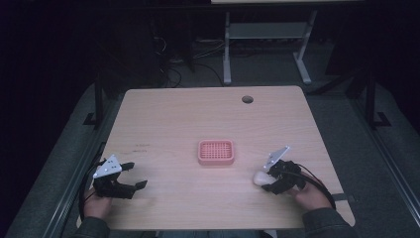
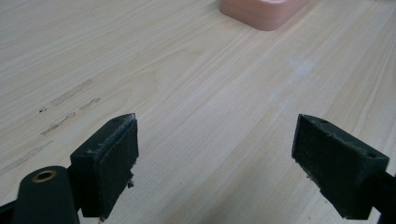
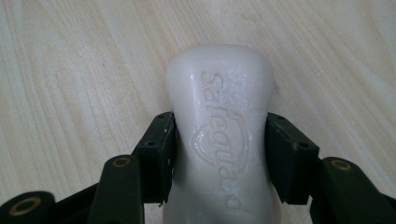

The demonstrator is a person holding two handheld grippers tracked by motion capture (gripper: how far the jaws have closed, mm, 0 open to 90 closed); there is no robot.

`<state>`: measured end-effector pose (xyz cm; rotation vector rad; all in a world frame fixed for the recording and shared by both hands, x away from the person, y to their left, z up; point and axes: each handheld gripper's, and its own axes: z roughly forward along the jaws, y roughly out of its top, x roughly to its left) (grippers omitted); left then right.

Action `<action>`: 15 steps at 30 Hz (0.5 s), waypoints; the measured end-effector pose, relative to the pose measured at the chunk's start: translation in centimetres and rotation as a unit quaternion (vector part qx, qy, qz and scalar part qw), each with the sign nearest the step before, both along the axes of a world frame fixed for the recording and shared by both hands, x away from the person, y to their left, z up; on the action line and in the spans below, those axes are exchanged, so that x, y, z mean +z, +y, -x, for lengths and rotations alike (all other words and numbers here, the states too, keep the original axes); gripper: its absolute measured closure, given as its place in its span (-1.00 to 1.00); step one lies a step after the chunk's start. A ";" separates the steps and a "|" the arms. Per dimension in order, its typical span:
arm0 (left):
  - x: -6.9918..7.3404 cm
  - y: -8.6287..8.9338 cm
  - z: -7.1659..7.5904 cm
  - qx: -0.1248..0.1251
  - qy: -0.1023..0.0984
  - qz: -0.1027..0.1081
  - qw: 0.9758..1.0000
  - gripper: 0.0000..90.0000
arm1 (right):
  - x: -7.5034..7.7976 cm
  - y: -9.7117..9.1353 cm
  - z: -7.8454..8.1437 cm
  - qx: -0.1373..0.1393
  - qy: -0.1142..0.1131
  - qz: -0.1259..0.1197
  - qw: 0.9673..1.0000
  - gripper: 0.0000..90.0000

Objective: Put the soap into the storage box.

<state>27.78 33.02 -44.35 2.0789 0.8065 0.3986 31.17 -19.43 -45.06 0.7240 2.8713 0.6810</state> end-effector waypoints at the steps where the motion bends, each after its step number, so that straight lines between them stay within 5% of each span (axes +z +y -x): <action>1: 0.0 0.0 0.0 0.000 0.001 0.000 1.000 -0.69 | 0.0 0.0 0.0 -0.001 0.003 -0.001 1.000 0.03; 15: 0.0 0.0 0.0 -0.004 -0.001 -0.006 1.000 -0.69 | -0.1 -0.3 0.0 -0.002 0.001 -0.010 1.000 0.05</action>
